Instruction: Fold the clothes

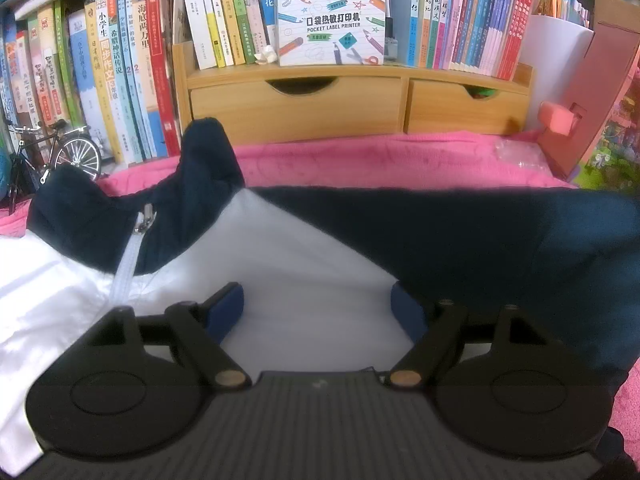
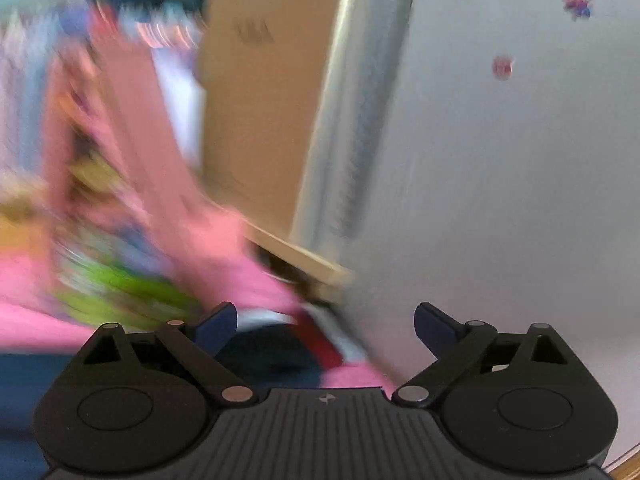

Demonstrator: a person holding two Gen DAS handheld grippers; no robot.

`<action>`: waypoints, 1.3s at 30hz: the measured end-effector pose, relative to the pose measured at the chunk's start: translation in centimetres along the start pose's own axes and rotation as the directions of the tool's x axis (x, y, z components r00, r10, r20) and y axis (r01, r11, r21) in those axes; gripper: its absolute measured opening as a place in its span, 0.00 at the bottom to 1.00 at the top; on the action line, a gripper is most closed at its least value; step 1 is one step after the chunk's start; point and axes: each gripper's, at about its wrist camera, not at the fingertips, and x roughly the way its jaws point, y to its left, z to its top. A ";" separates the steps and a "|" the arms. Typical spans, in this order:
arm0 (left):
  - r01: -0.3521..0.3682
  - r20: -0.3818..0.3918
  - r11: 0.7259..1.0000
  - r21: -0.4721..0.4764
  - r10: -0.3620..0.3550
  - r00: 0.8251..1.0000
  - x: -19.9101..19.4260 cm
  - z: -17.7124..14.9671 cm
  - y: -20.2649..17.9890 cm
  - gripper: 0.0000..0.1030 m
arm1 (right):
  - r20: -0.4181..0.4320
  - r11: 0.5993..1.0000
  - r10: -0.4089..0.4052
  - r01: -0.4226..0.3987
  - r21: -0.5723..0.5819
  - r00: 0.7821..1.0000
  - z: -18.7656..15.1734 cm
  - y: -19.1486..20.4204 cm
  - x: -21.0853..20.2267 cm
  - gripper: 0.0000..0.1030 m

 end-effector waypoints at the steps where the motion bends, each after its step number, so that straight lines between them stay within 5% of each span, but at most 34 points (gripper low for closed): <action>1: 0.000 0.000 1.000 0.000 0.000 1.000 0.0 0.0 0.0 0.79 | 0.014 0.993 0.114 -0.114 0.007 0.993 0.0 0.8 -1.6 0.93; 3: 0.000 0.000 1.000 0.001 0.000 1.000 0.0 0.0 0.0 0.79 | -0.021 0.941 0.335 -0.336 -0.027 0.942 -0.8 4.8 -3.8 0.93; 6: -0.002 0.000 1.000 0.000 0.002 1.000 0.0 0.0 0.0 0.80 | -0.135 0.797 0.586 -0.598 -0.080 0.799 -2.8 11.7 -5.7 0.87; 8: -0.002 0.000 1.000 -0.001 0.002 1.000 0.0 0.0 0.0 0.80 | -0.257 0.713 0.651 -0.691 -0.119 0.715 -5.4 16.7 -5.7 0.74; 9: -0.003 0.000 1.000 -0.001 0.003 1.000 0.0 0.0 0.0 0.80 | -0.299 0.697 0.646 -0.702 -0.142 0.702 -6.6 18.4 -5.7 0.72; 11: -0.004 -0.001 1.000 -0.002 0.004 1.000 0.0 0.0 0.0 0.81 | -0.369 0.692 0.606 -0.696 -0.192 0.705 -8.7 20.6 -5.1 0.68; 14: -0.003 -0.001 1.000 -0.003 0.003 1.000 0.0 0.0 0.1 0.81 | -0.350 0.747 0.505 -0.603 -0.280 0.789 -10.1 19.4 -3.6 0.68; 16: -0.003 -0.001 1.000 -0.003 0.003 1.000 0.0 0.0 0.1 0.81 | -0.318 0.818 0.426 -0.511 -0.265 0.847 -9.8 16.3 -2.3 0.68; 18: -0.003 0.000 1.000 -0.003 0.003 1.000 0.0 0.0 0.0 0.82 | -0.264 0.896 0.292 -0.360 -0.261 0.919 -9.5 12.6 -0.5 0.69; 19: -0.002 0.004 1.000 -0.002 0.002 1.000 -0.1 0.0 0.0 0.82 | -0.213 0.922 0.147 -0.212 -0.324 0.966 -9.5 11.4 0.4 0.69; 20: 0.000 0.007 1.000 -0.002 0.000 1.000 -0.1 0.0 0.0 0.82 | -0.153 0.924 0.001 -0.059 -0.377 0.988 -9.5 10.2 1.2 0.67; 21: 0.002 0.011 1.000 -0.002 -0.002 1.000 -0.2 0.0 0.0 0.81 | -0.095 0.905 -0.135 0.083 -0.418 0.986 -9.5 9.0 1.9 0.63; 22: 0.011 0.017 1.000 -0.003 -0.010 1.000 -0.3 0.0 0.0 0.74 | -0.088 0.892 -0.199 0.143 -0.428 0.976 -9.7 7.7 2.0 0.54; 24: 0.104 0.061 0.994 -0.026 -0.102 0.993 -0.8 0.5 -0.1 0.70 | -0.144 0.953 -0.067 0.021 -0.303 0.987 -9.2 5.1 0.7 0.54; 26: 0.169 0.057 0.986 0.004 -0.169 0.984 -0.3 1.6 -1.5 0.68 | -0.166 0.974 0.146 -0.171 -0.147 0.975 -8.6 4.3 -1.3 0.54; 28: 0.210 0.032 0.977 0.035 -0.211 0.977 0.9 2.7 -3.3 0.53 | -0.164 0.951 0.270 -0.290 -0.108 0.949 -8.5 6.2 -2.5 0.54; 32: 0.176 -0.023 0.977 0.117 -0.175 0.984 5.1 4.4 -7.0 0.49 | -0.179 0.860 0.470 -0.495 -0.129 0.864 -9.4 11.2 -5.5 0.54; 35: 0.123 -0.001 0.981 0.149 -0.125 0.992 7.0 5.4 -8.5 0.55 | -0.217 0.781 0.560 -0.597 -0.182 0.799 -9.9 15.8 -6.9 0.54; 39: 0.122 -0.029 0.988 0.096 -0.120 0.992 8.0 6.3 -7.7 0.62 | -0.270 0.755 0.537 -0.598 -0.269 0.800 -11.2 20.1 -6.8 0.54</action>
